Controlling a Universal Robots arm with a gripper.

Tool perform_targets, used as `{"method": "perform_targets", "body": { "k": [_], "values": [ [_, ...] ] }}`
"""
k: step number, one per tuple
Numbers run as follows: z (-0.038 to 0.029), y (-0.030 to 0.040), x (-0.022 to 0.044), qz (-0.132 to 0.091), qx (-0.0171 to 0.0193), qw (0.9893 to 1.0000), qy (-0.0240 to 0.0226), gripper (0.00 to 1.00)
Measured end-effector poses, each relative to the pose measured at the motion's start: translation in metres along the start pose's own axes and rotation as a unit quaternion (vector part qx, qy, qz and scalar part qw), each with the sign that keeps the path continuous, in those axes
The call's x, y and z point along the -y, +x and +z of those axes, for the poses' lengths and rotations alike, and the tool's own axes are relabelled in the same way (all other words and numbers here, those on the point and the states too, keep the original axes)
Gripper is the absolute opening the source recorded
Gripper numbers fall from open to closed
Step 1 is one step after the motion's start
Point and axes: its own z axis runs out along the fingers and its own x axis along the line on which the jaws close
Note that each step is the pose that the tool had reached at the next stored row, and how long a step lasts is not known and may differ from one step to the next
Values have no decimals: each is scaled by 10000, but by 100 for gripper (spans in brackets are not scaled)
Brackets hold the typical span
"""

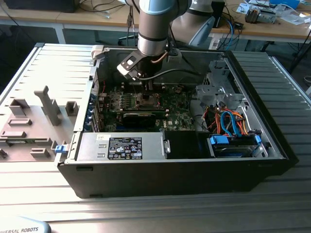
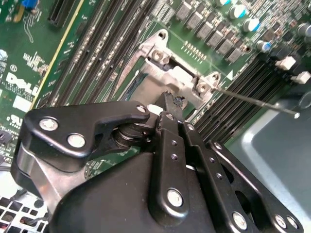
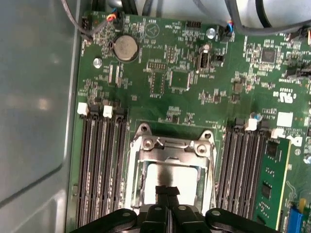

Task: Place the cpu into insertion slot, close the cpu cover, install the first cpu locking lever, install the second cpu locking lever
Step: 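Close the cpu cover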

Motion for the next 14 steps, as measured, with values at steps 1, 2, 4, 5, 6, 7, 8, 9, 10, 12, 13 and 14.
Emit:
{"method": "perform_targets", "body": {
  "k": [1, 2, 4, 5, 6, 7, 8, 9, 10, 12, 13, 14],
  "values": [
    [5, 2, 15, 0, 0, 10000, 0, 11],
    [10, 2, 21, 0, 0, 10000, 0, 11],
    [23, 5, 50, -1, 1, 10000, 1, 11],
    [33, 8, 73, 0, 0, 10000, 0, 11],
    [41, 11, 93, 0, 1, 10000, 0, 11],
    [53, 13, 114, 0, 0, 10000, 0, 11],
    [61, 15, 125, 0, 0, 10000, 0, 11],
    [64, 15, 130, 0, 1, 10000, 0, 11],
    [67, 15, 132, 0, 2, 10000, 1, 11],
    [68, 15, 132, -1, 2, 10000, 1, 11],
    [69, 14, 130, -1, 2, 10000, 2, 11],
    [69, 14, 123, 0, 2, 10000, 1, 11]
  ]
}}
